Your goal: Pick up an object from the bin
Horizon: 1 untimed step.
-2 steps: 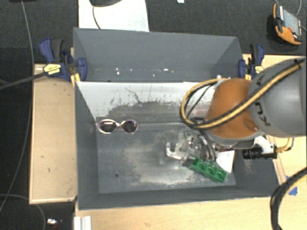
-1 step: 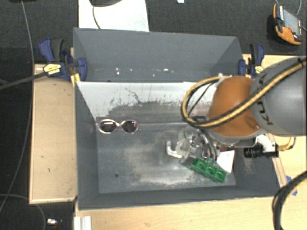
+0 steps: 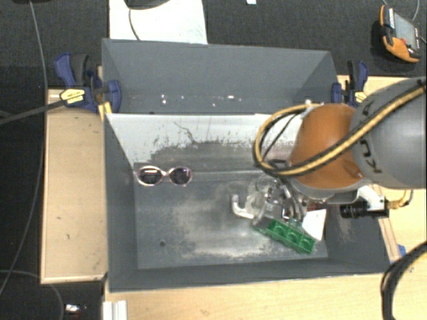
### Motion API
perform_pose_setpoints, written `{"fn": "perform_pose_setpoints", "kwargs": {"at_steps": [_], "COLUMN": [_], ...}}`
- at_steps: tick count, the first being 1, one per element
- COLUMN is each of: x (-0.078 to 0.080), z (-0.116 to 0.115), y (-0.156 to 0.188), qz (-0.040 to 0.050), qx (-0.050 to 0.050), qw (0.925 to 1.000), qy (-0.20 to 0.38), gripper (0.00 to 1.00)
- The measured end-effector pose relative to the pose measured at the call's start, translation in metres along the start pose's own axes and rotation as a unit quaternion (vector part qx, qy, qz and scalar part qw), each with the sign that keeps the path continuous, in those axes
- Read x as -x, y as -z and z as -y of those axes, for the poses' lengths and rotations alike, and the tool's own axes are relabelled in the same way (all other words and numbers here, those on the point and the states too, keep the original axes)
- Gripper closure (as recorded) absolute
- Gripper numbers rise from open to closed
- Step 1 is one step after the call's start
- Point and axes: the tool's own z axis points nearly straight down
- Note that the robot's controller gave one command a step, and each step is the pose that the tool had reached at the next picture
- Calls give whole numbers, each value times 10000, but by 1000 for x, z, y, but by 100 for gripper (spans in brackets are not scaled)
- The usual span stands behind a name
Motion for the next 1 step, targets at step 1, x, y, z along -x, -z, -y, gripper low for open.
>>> {"fn": "perform_pose_setpoints", "kwargs": {"at_steps": [1], "x": [0], "z": [0], "y": [19], "qz": [-14], "qx": [-3], "qw": [10000], "qy": [4], "gripper": [100]}}
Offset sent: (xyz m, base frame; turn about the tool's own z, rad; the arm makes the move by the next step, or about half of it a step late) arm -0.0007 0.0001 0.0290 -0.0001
